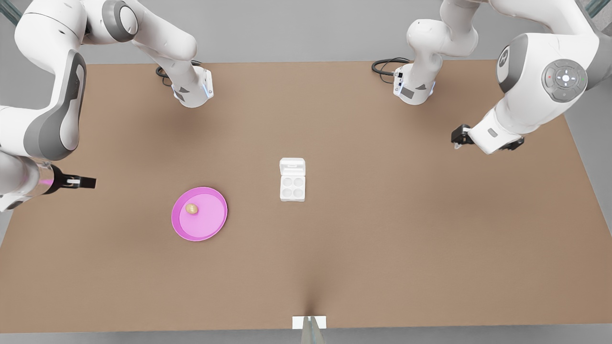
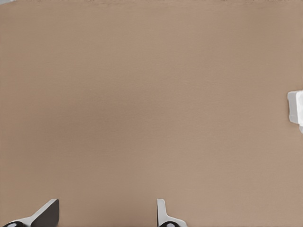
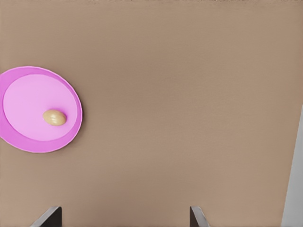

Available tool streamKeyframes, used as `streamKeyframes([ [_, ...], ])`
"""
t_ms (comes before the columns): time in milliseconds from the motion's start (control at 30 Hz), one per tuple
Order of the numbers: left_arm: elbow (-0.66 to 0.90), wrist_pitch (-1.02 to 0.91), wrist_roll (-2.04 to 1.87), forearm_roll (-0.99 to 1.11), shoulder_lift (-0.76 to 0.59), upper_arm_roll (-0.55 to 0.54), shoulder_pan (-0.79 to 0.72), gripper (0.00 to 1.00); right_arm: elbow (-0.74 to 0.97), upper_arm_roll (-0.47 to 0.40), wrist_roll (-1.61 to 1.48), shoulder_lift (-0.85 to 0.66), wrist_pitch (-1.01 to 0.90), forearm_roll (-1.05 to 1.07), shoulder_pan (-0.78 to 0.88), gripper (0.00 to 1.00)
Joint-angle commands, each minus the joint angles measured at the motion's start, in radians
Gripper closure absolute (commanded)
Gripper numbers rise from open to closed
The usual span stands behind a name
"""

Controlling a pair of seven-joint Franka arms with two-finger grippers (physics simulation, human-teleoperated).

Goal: Pack egg into the box and close the box lid

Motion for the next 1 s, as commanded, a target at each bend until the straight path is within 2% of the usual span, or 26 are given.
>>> streamKeyframes([
  [0, 0.000, 0.030, 0.006, 0.001, -0.001, 0.001, 0.012, 0.00, 0.000, 0.000, -0.008, -0.001, 0.019, 0.012, -0.001, 0.00],
  [100, 0.000, 0.030, 0.006, 0.001, -0.001, 0.001, 0.012, 0.00, -0.001, 0.002, -0.008, -0.001, 0.018, 0.047, 0.038, 0.00],
  [133, 0.000, 0.030, 0.006, 0.001, 0.000, 0.001, 0.012, 0.00, -0.007, 0.000, -0.002, 0.015, 0.019, 0.040, 0.105, 0.00],
  [200, 0.000, 0.030, 0.006, 0.001, 0.003, 0.001, 0.012, 0.00, -0.010, 0.000, 0.048, 0.072, 0.019, 0.041, 0.234, 0.00],
  [267, 0.000, 0.037, 0.006, 0.001, 0.010, 0.001, 0.012, 0.00, -0.035, 0.000, 0.096, 0.157, 0.081, 0.052, 0.257, 0.00],
  [367, 0.000, 0.037, 0.006, 0.001, 0.010, 0.001, 0.014, 0.00, -0.378, 0.002, 0.084, 0.161, 0.486, 0.078, 0.134, 0.00],
  [500, 0.000, 0.035, 0.006, 0.001, 0.013, 0.001, 0.014, 0.00, -0.587, 0.017, 0.012, 0.152, 0.814, 0.078, 0.053, 0.00],
  [533, 0.000, 0.035, 0.006, 0.001, 0.017, 0.001, 0.014, 0.00, -0.599, 0.048, 0.007, 0.144, 0.828, 0.078, 0.027, 0.00],
  [567, 0.000, 0.035, 0.006, 0.001, 0.017, 0.001, 0.014, 0.00, -0.602, 0.126, 0.007, 0.144, 0.828, 0.078, -0.042, 0.00],
  [600, 0.000, 0.035, 0.006, 0.001, 0.017, 0.001, 0.014, 0.00, -0.601, 0.135, 0.007, 0.143, 0.828, 0.075, -0.048, 0.00],
  [700, 0.000, 0.035, 0.006, 0.001, 0.017, 0.002, 0.014, 0.00, -0.601, 0.135, 0.004, 0.137, 0.840, 0.072, -0.048, 0.00],
  [833, 0.000, 0.035, 0.006, 0.001, 0.017, 0.001, 0.014, 0.00, -0.725, 0.137, -0.030, 0.092, 1.032, 0.070, -0.068, 0.00],
  [967, 0.000, 0.035, 0.006, 0.001, 0.023, 0.001, 0.014, 0.00, -0.783, 0.137, -0.056, 0.074, 1.118, 0.070, -0.080, 0.00],
])
